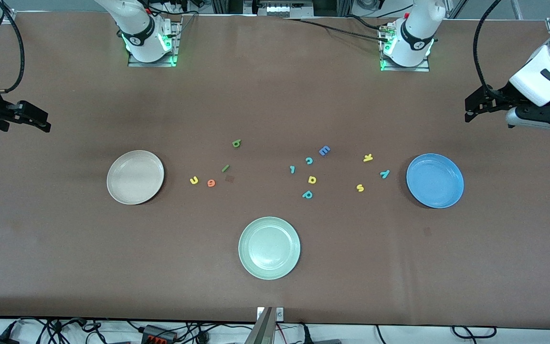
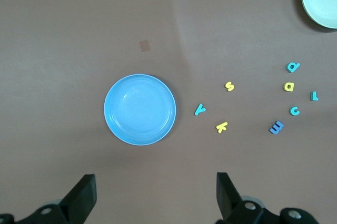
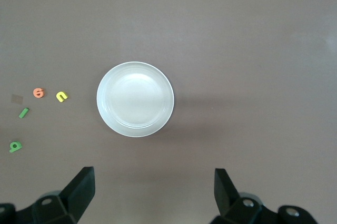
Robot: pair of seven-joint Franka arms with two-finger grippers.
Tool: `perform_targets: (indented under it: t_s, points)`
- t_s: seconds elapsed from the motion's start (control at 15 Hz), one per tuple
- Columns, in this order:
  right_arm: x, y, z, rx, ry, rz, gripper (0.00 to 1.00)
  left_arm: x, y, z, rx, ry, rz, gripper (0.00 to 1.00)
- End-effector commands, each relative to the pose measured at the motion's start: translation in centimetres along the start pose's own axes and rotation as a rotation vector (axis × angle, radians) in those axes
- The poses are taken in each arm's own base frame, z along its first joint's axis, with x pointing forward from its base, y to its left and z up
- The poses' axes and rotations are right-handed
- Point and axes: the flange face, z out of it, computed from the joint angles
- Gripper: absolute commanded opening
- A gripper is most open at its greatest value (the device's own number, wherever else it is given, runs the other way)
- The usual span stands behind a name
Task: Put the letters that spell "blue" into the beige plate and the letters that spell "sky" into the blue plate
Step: 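Reach the right gripper toward the yellow u beside the beige plate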
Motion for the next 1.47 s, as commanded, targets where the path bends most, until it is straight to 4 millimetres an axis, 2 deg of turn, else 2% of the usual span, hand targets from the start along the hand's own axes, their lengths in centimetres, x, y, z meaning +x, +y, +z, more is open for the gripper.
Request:
perform_targets:
  t_s: [0.0,1.13,1.27,1.4]
  points:
    - [-0.3,0.1,-0.3,-0.013,-0.005,-0.006,1.00,0.0,0.0,-0.6,0.003,-0.004,0.017,1.00]
    - [-1.0,0.3,1.0,-0.004,-0.085,-0.003,1.00,-0.1,0.9,-0.8,0.004,-0.002,0.028,1.00]
    - [-0.8,-0.3,1.8,-0.003,-0.094,-0.012,1.00,-0.1,0.8,-0.8,0.004,-0.002,0.026,1.00]
    - [-0.1,-1.1,3.8,-0.005,-0.125,-0.024,1.00,-0.1,0.7,-0.7,0.004,-0.004,0.023,1.00]
